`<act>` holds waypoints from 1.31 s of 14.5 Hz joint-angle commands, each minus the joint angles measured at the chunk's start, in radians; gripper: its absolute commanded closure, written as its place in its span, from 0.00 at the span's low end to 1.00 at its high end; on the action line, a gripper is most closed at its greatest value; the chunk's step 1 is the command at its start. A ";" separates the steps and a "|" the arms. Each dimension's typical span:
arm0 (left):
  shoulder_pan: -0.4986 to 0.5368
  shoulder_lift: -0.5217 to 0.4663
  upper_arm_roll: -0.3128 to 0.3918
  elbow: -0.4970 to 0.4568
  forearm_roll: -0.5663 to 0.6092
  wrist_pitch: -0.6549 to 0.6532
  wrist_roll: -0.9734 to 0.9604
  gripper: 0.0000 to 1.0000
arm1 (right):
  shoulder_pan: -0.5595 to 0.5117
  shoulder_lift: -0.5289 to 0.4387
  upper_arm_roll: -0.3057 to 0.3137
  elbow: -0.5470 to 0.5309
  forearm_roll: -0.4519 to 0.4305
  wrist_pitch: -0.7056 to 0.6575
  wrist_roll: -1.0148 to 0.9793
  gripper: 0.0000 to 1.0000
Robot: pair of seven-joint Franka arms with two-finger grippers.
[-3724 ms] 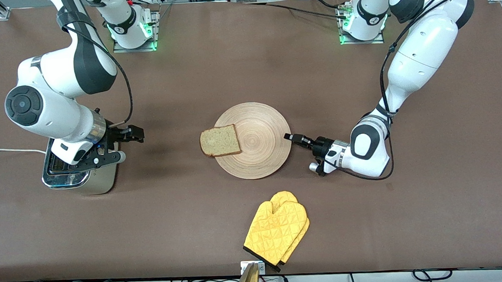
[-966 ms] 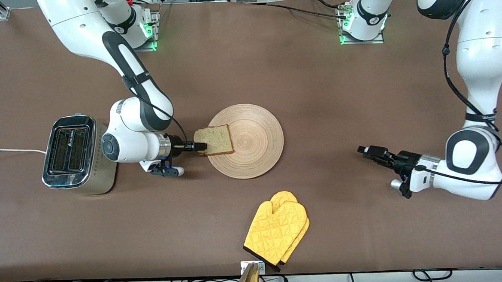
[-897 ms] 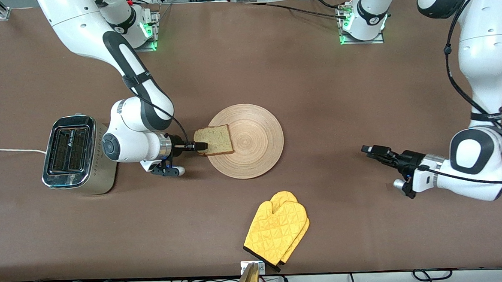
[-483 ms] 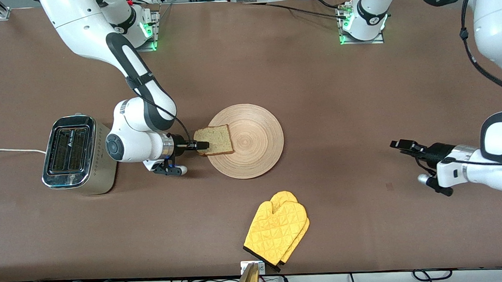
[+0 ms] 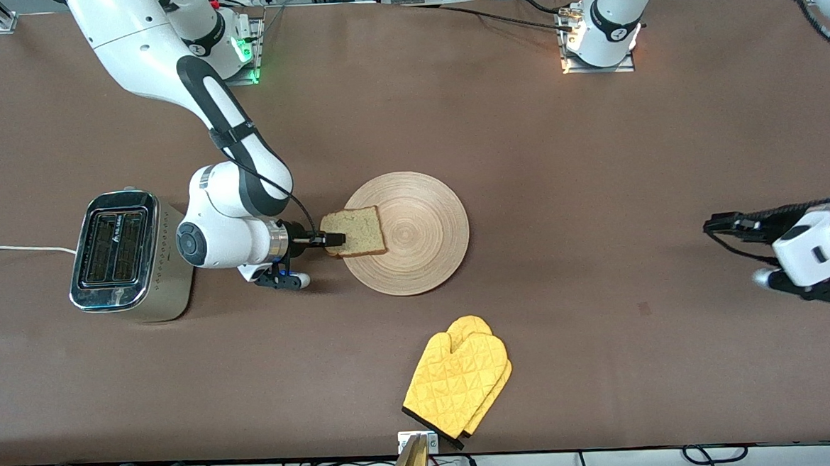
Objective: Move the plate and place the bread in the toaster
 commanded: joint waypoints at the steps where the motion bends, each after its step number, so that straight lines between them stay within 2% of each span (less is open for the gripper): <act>1: 0.003 -0.085 0.001 -0.025 0.037 -0.034 -0.062 0.00 | 0.007 -0.009 -0.005 -0.013 0.022 0.000 0.015 0.16; 6: -0.001 -0.101 0.008 -0.027 0.037 -0.047 -0.065 0.00 | 0.007 -0.011 -0.005 -0.014 0.022 -0.001 0.055 0.17; 8: 0.000 -0.102 0.001 -0.025 0.034 -0.050 -0.064 0.00 | 0.030 -0.012 -0.005 -0.013 0.022 -0.001 0.104 0.28; 9: -0.002 -0.102 0.001 -0.025 0.031 -0.050 -0.067 0.00 | 0.037 -0.017 -0.005 -0.013 0.022 -0.001 0.129 0.39; 11: -0.003 -0.104 -0.001 -0.019 0.027 -0.041 -0.093 0.00 | 0.044 -0.055 -0.005 -0.008 0.020 -0.001 0.135 0.78; 12: -0.005 -0.112 0.001 -0.019 0.030 -0.025 -0.110 0.00 | 0.044 -0.070 -0.003 -0.005 0.019 -0.004 0.134 0.94; 13: -0.003 -0.157 0.005 -0.034 0.036 -0.004 -0.111 0.00 | 0.041 -0.078 -0.005 -0.001 0.018 -0.028 0.134 1.00; 16: 0.011 -0.262 0.013 -0.160 0.022 0.019 -0.118 0.00 | 0.043 -0.095 -0.007 0.019 0.014 -0.065 0.135 1.00; 17: 0.009 -0.312 0.021 -0.235 0.024 0.048 -0.122 0.00 | 0.046 -0.110 -0.007 0.019 0.012 -0.073 0.137 1.00; 19: 0.009 -0.479 0.024 -0.460 0.022 0.189 -0.124 0.00 | 0.044 -0.135 -0.010 0.019 0.009 -0.119 0.137 1.00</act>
